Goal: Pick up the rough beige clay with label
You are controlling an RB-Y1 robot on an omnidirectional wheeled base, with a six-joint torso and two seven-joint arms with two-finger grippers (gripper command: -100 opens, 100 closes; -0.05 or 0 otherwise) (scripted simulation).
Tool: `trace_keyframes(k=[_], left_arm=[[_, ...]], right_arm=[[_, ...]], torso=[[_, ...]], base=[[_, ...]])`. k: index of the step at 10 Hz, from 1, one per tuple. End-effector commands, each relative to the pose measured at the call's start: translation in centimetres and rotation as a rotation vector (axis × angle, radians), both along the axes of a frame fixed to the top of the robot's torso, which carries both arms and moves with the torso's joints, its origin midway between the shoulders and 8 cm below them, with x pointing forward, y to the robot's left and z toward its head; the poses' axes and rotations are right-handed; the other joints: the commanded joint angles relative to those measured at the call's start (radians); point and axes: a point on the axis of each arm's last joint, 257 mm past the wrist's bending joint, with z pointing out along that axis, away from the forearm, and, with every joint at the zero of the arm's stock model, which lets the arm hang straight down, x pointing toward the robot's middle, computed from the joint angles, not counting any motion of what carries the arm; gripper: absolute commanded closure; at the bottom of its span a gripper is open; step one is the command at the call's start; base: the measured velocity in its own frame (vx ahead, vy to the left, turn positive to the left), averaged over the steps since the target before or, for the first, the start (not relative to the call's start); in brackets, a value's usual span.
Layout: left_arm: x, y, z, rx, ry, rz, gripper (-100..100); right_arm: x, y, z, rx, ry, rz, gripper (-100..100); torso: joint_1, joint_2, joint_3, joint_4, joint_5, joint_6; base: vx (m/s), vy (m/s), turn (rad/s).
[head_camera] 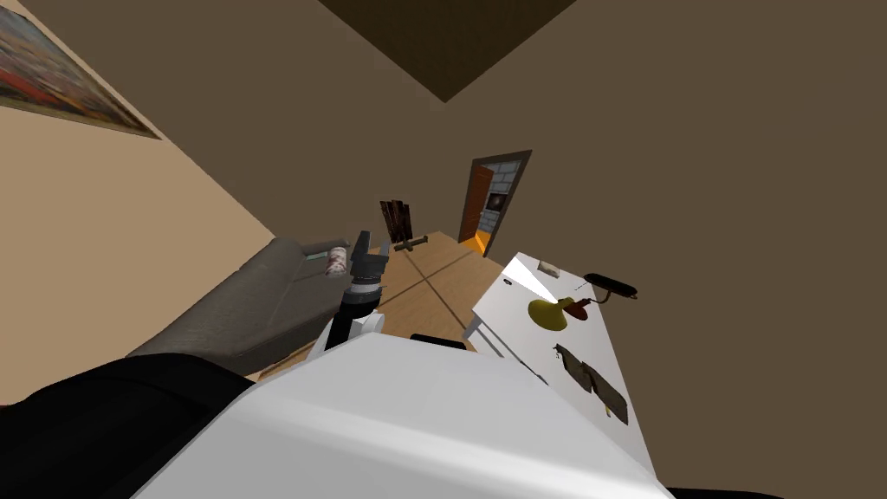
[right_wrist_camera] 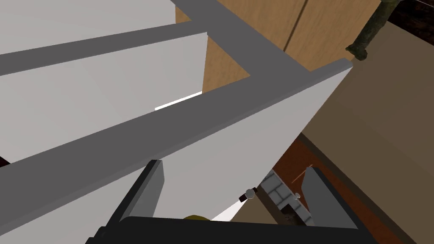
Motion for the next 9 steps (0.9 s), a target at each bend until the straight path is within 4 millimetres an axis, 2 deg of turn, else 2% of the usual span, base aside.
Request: trace_keyframes(k=[1, 2, 3, 4, 5, 6, 8, 9], left_arm=[[0.0, 0.0, 0.0, 0.0, 0.0, 0.0, 0], [0.0, 0.0, 0.0, 0.0, 0.0, 0.0, 0], [0.0, 0.0, 0.0, 0.0, 0.0, 0.0, 0], [0.0, 0.0, 0.0, 0.0, 0.0, 0.0, 0], [0.0, 0.0, 0.0, 0.0, 0.0, 0.0, 0], [0.0, 0.0, 0.0, 0.0, 0.0, 0.0, 0], [0.0, 0.0, 0.0, 0.0, 0.0, 0.0, 0], [0.0, 0.0, 0.0, 0.0, 0.0, 0.0, 0]], right_arm=[[-3.1, -2.7, -0.9, -0.054, 0.082, 0.003, -100], [-4.4, -3.6, -1.4, -0.063, 0.109, -0.016, -100], [-6.0, -5.3, -1.7, -0.096, 0.155, -0.009, -100], [-8.7, -7.7, -2.2, -0.137, 0.224, -0.02, -100], [-10.6, -9.6, -2.3, -0.17, 0.274, -0.02, -100], [-11.6, -10.2, -2.5, -0.176, 0.293, -0.035, -100], [-15.5, -13.7, -2.3, -0.237, 0.392, -0.043, -100], [-15.3, -13.5, -2.2, -0.236, 0.387, -0.039, -100]], torso=[[0.0, 0.0, 0.0, 0.0, 0.0, 0.0], [0.0, 0.0, 0.0, 0.0, 0.0, 0.0], [0.0, 0.0, 0.0, 0.0, 0.0, 0.001], [0.0, 0.0, 0.0, 0.0, 0.0, 0.0], [0.0, 0.0, 0.0, 0.0, 0.0, 0.0], [0.0, 0.0, 0.0, 0.0, 0.0, 0.0], [0.0, 0.001, 0.0, 0.0, 0.0, 0.001], [-0.001, 0.001, 0.0, 0.0, 0.0, 0.0]], base=[[0.026, 0.011, 0.365], [0.022, 0.003, 0.139], [0.017, 0.011, 0.27], [0.02, 0.012, 0.428], [0.025, 0.002, 0.385], [0.016, -0.01, 0.115], [0.007, -0.006, 0.268], [0.007, -0.015, 0.156]])
